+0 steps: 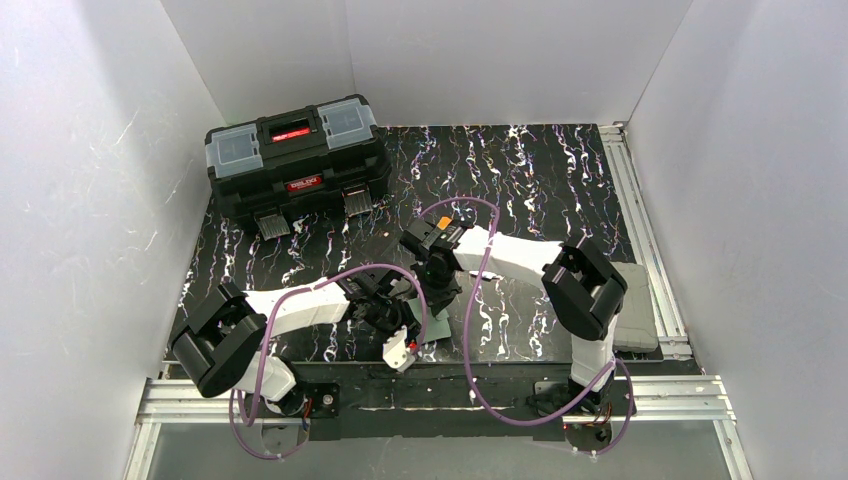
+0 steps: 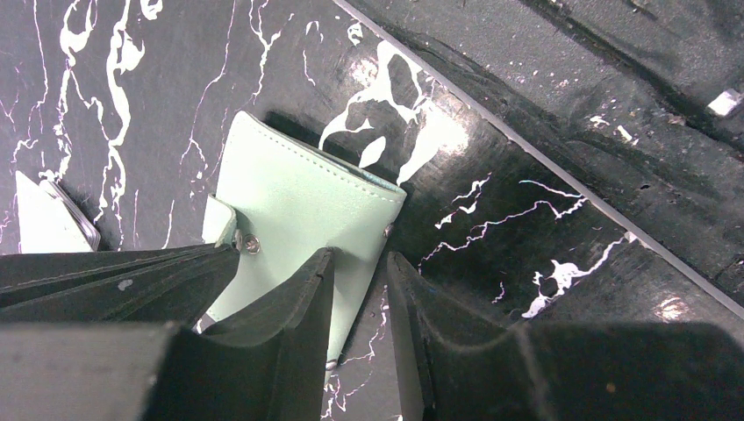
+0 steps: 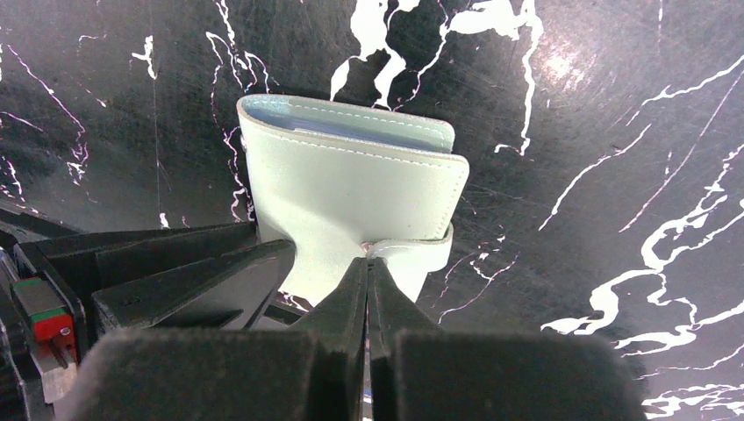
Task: Put the credit cards into the card holder
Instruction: Close the card holder at the center of the board.
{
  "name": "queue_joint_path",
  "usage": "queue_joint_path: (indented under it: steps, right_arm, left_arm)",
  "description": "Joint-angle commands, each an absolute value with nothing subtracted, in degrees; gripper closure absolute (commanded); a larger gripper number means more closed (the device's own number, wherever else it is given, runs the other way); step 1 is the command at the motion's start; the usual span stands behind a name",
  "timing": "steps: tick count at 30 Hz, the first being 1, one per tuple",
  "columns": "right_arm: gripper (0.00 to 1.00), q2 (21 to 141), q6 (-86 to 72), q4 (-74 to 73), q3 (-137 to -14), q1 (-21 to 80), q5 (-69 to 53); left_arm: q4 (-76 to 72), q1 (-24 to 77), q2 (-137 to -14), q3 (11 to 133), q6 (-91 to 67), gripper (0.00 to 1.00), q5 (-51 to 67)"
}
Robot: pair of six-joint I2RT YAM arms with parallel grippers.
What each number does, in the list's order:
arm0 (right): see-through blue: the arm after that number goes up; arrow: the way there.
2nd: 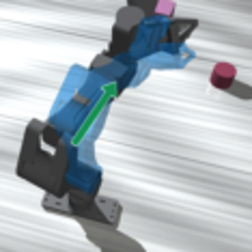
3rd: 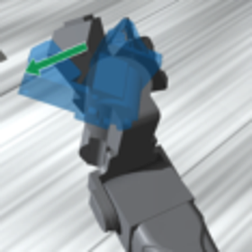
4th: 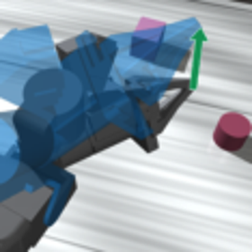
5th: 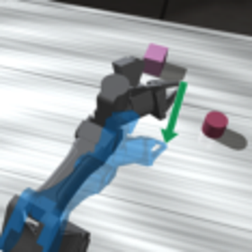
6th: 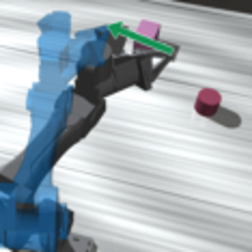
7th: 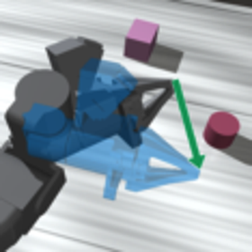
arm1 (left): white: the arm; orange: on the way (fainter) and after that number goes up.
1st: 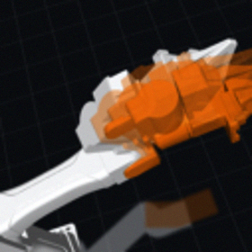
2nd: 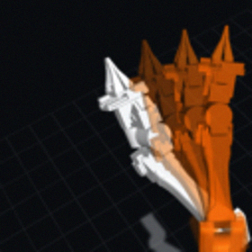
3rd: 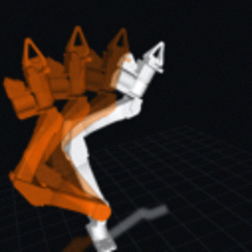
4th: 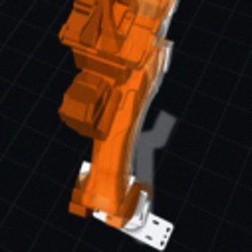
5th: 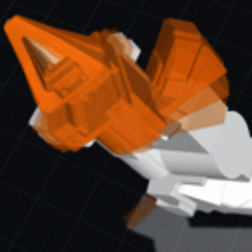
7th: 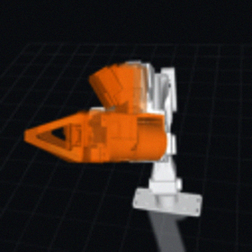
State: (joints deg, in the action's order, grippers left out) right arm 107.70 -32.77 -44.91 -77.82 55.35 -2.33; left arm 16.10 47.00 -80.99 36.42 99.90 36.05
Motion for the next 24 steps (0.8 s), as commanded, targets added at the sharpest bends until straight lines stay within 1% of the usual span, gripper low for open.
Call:
queue_joint_path:
  steps: [1, 24]
  right_arm:
    - [0.99, 108.69, -32.18, -44.51, -77.96, 55.28, -3.91]
    - [0.99, 110.21, -32.0, -43.55, -79.83, 55.28, -4.48]
  left_arm:
    - [19.4, 47.37, -79.77, 35.94, 100.01, 0.73, 38.14]
    - [19.07, 47.42, -79.98, 35.86, 99.8, 0.73, 37.97]
